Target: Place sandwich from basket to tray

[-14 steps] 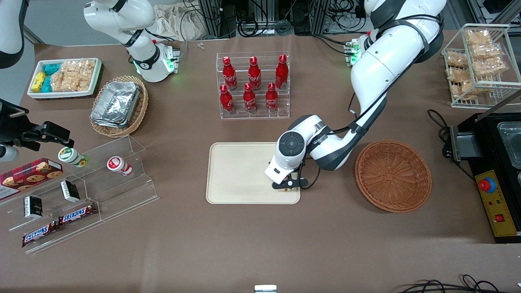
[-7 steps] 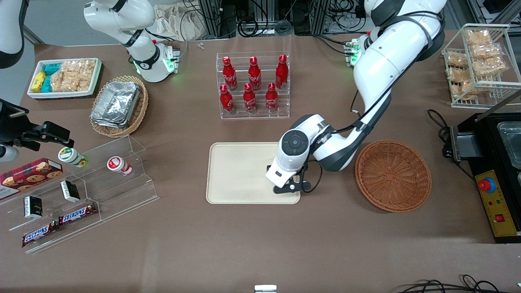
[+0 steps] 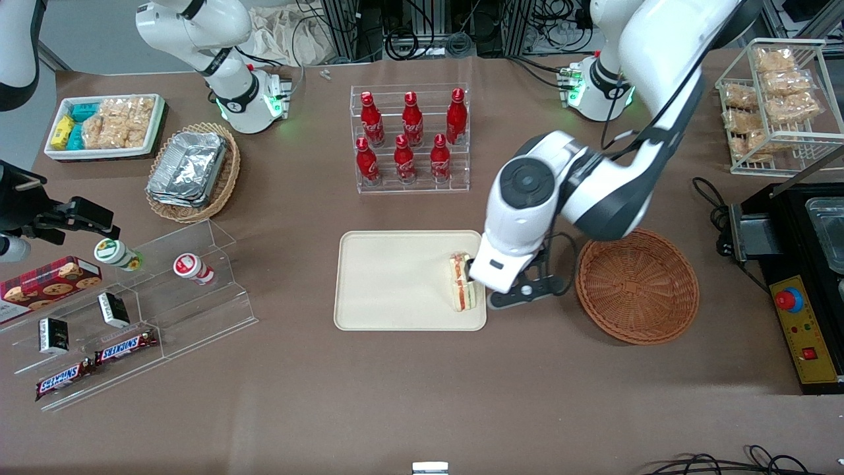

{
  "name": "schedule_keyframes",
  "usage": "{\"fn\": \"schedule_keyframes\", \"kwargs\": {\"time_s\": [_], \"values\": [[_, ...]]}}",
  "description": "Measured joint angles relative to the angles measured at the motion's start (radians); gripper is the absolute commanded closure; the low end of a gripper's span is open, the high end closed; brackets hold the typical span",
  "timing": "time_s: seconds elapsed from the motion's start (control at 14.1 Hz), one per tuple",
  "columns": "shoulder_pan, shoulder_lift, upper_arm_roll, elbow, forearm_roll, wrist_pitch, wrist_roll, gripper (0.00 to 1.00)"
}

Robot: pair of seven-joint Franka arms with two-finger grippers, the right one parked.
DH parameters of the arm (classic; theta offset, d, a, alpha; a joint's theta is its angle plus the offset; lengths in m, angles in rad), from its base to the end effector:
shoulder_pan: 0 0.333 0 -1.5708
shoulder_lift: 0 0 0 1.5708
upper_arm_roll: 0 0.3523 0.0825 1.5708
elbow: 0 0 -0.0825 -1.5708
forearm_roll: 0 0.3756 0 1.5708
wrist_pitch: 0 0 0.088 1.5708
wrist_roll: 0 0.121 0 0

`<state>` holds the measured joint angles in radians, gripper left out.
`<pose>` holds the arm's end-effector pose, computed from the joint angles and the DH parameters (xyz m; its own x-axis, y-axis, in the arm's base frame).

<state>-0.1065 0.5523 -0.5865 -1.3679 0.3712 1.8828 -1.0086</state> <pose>0.6215 -0.3562 0.4606 0.9555 0.2835 0.0817 0.2837 -0.9589 0.0100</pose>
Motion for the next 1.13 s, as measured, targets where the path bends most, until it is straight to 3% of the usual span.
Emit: {"fn": "schedule_keyframes", "kwargs": {"time_s": [0.14,0.42,0.57,0.78,1.13], "values": [[0.05,-0.048,0.001,-0.001,-0.051,-0.029,0.033,0.0],[0.147,-0.108,0.003,-0.006,-0.077,-0.094,0.06,0.0],[0.194,-0.152,0.03,-0.02,-0.152,-0.134,0.172,0.0],[0.188,-0.263,0.199,-0.087,-0.291,-0.162,0.382,0.0],[0.091,-0.502,0.473,-0.311,-0.348,-0.164,0.726,0.0]]}}
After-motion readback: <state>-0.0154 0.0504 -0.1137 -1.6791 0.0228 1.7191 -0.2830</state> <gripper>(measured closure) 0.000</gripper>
